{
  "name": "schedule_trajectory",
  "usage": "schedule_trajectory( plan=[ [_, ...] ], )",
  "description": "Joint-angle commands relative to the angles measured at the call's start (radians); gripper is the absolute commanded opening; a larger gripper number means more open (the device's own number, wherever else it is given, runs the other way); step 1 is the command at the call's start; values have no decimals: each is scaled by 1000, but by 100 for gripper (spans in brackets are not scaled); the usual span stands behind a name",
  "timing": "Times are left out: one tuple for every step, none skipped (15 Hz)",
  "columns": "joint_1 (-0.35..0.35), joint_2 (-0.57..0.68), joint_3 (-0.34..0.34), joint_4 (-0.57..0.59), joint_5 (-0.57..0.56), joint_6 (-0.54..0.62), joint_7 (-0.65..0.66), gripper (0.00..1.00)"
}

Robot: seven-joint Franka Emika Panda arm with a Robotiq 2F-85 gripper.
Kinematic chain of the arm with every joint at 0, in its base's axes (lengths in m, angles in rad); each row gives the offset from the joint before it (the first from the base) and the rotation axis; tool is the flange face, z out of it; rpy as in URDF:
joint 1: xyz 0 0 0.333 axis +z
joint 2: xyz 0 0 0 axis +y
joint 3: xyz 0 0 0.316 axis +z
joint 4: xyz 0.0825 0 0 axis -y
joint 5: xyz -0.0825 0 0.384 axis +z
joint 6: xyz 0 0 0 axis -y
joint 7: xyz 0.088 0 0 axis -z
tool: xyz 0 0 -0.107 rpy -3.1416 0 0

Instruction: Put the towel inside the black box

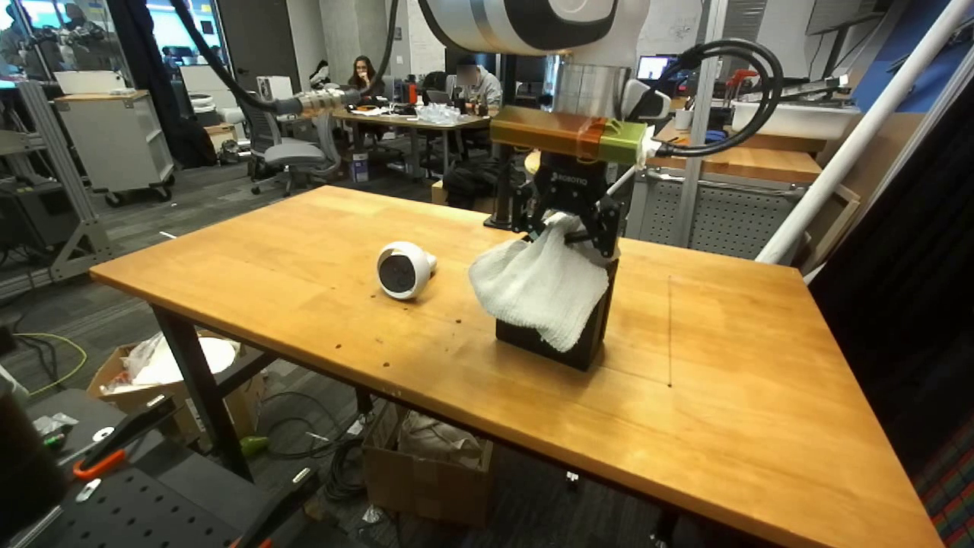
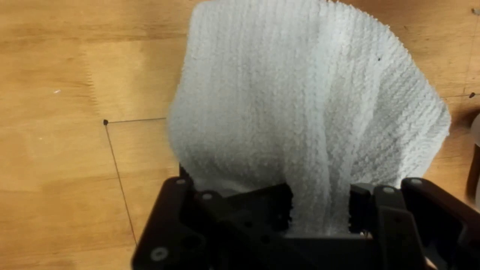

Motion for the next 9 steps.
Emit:
schedule_trajectory(
  plan=[
    [-29,52,16,52,47,-33,-48,3],
    [-31,61,20,60,51,-37,-51,3],
    [-30,71,26,73,53,-41,-54,3],
    [-29,82,31,87,53,-51,-54,3],
    [-28,97,36,102,56,-63,-58,3],
    [-29,115,42,117,60,-73,-59,3],
    [-33,141,47,134,67,-87,-61,3],
    [-37,160,52,147,72,-100,-63,3],
    [-43,183,55,163,78,-114,-66,3]
  ],
)
